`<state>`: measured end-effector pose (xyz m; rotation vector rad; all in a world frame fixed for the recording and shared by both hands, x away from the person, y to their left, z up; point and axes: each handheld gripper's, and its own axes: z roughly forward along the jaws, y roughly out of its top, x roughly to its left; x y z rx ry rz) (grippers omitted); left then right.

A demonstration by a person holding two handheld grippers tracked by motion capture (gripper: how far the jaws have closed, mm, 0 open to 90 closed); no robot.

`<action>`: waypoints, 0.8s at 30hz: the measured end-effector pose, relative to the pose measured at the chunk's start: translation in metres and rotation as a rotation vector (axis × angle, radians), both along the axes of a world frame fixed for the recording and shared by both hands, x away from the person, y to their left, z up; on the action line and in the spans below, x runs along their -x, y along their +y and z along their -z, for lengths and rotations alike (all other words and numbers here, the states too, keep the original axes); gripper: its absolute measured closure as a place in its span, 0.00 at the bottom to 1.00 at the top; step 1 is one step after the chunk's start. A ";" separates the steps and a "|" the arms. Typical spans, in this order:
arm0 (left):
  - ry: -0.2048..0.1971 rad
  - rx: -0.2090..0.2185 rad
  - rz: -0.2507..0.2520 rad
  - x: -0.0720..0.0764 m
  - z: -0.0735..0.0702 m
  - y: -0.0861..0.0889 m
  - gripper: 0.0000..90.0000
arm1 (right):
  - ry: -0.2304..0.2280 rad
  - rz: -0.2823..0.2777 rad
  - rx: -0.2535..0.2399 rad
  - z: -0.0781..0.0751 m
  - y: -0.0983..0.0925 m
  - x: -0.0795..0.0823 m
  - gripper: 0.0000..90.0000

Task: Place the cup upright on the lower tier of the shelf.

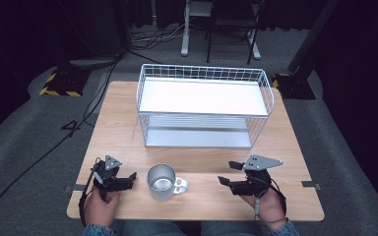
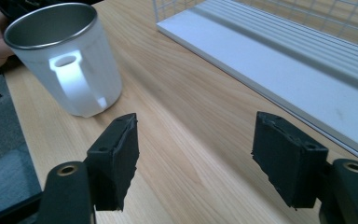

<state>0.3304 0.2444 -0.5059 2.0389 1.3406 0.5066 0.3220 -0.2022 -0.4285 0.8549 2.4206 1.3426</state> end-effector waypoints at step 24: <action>0.001 -0.002 -0.003 -0.002 0.000 0.000 0.14 | 0.025 -0.164 0.030 0.008 0.063 0.000 0.35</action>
